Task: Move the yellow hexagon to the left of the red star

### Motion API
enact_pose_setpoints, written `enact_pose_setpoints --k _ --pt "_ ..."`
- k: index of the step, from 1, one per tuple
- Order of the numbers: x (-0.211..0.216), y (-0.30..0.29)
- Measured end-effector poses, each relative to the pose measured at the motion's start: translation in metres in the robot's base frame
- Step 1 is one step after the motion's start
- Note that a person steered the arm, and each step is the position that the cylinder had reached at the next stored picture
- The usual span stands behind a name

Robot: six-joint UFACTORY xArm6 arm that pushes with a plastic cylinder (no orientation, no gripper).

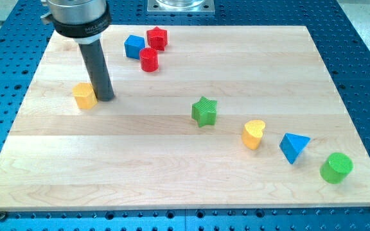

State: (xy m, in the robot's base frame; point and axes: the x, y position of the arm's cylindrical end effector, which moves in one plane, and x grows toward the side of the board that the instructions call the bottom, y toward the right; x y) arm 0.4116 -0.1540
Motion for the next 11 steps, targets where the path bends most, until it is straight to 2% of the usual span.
enact_pose_setpoints --k 5,6,8,9,10,11 --pt "0.017 -0.008" --pt "0.032 -0.009" --pt "0.032 -0.069" --pt "0.012 -0.082" --pt "-0.04 -0.062" --pt "-0.004 -0.062"
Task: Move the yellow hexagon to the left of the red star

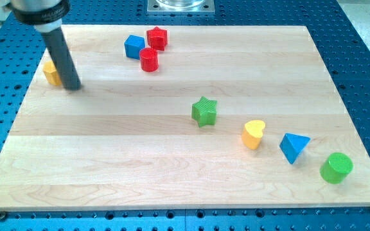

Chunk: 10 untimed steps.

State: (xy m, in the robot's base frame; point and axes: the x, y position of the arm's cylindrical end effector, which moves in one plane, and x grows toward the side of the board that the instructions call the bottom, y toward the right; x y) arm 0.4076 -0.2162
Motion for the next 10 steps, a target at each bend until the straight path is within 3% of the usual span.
enact_pose_setpoints --k 1,2,3,5,6,7,10 --pt "-0.001 -0.032" --pt "-0.042 -0.053" --pt "-0.078 -0.036" --pt "-0.077 0.003" --pt "-0.131 0.016" --pt "-0.144 0.015" --pt "-0.129 0.12"
